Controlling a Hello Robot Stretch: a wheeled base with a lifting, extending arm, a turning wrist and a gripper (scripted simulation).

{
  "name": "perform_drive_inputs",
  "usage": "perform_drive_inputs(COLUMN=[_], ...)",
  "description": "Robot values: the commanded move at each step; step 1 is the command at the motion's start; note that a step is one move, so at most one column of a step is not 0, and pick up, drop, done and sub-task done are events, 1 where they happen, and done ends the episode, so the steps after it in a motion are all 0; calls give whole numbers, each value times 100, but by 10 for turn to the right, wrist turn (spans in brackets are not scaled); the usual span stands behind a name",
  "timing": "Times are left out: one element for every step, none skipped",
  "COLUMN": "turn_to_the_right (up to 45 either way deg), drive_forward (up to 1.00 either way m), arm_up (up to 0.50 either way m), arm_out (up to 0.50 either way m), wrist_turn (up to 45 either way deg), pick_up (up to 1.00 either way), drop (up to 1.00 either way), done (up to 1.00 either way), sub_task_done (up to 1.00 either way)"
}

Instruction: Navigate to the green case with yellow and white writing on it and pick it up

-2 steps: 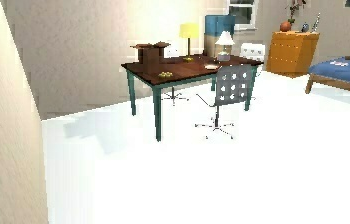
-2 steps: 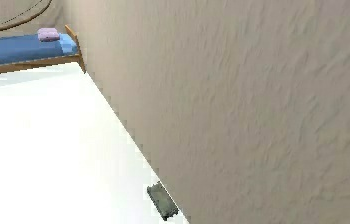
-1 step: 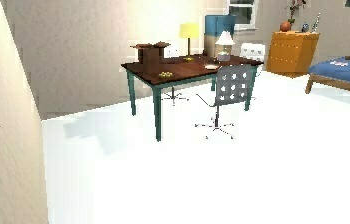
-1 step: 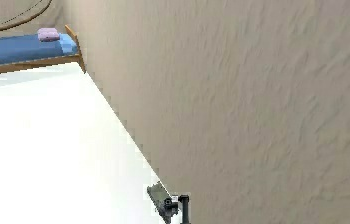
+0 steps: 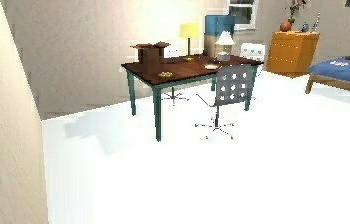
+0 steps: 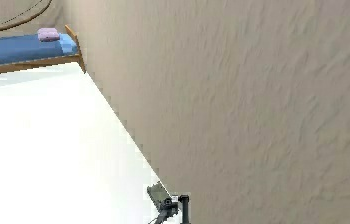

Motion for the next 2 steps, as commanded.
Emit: perform_drive_inputs(turn_to_the_right=[0,0], drive_forward=[0,0], arm_up=[0,0], arm_out=[0,0], wrist_turn=[450,450], pick_up=[0,0], drop=[0,0], done=[0,0], sub_task_done=[0,0])
